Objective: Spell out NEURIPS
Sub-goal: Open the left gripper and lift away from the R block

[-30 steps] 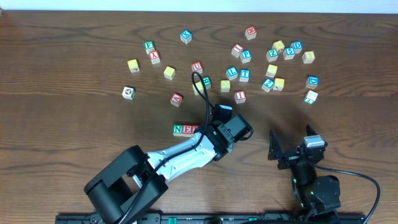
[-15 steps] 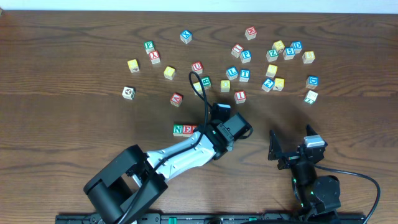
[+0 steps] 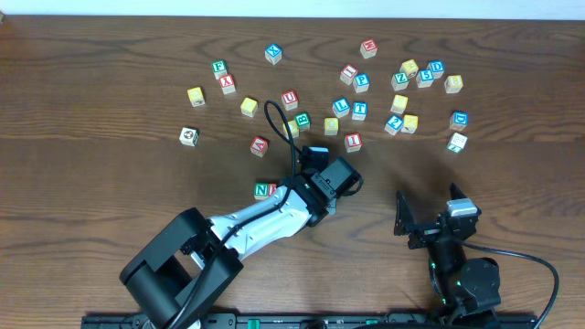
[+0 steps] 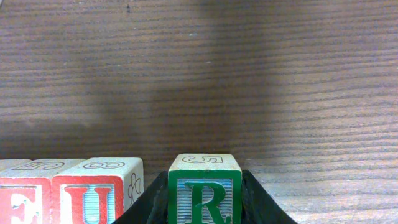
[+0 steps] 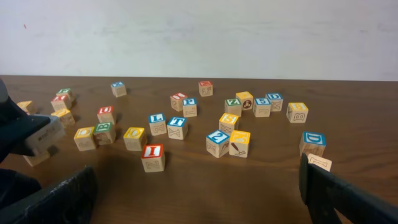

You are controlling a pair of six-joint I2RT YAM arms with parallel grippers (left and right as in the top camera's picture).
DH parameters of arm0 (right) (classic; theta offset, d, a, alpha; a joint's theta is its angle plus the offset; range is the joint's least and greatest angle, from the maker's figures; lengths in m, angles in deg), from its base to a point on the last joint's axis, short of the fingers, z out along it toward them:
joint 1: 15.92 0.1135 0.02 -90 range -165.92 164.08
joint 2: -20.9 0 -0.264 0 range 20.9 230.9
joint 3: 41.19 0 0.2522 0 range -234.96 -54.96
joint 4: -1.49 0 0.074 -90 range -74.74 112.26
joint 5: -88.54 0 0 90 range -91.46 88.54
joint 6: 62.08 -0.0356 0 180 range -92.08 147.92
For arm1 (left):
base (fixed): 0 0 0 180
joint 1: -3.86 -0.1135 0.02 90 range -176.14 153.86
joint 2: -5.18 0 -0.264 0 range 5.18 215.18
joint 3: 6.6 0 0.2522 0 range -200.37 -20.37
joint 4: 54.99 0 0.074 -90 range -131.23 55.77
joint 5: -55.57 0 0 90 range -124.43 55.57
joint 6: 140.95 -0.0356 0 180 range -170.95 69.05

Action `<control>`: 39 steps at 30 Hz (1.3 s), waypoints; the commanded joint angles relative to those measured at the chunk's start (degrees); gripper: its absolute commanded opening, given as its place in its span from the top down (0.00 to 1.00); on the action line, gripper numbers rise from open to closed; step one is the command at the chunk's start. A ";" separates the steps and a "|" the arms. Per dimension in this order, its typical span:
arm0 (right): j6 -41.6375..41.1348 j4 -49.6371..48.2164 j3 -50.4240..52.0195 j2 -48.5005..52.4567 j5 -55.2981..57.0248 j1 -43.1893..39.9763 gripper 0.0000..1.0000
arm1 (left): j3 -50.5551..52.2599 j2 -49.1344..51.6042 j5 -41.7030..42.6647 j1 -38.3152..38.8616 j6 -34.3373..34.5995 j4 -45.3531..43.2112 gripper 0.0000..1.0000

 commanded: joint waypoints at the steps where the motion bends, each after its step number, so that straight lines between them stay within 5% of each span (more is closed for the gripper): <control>1: 0.33 0.22 0.07 -0.02 -0.09 -0.44 0.01 | 0.76 0.46 -0.07 -0.09 0.74 0.72 0.92; 18: 0.33 0.24 0.07 -0.02 -0.09 -0.44 0.01 | 0.76 0.46 -0.07 -0.04 0.74 1.60 0.92; 34: 0.33 0.24 0.07 -0.02 -0.09 -0.44 0.01 | 0.76 0.46 -0.07 -0.04 0.74 1.55 0.62; 39: 0.33 0.24 0.07 -0.02 -0.09 -0.44 0.01 | 0.76 0.46 -0.07 -0.04 0.74 1.55 0.60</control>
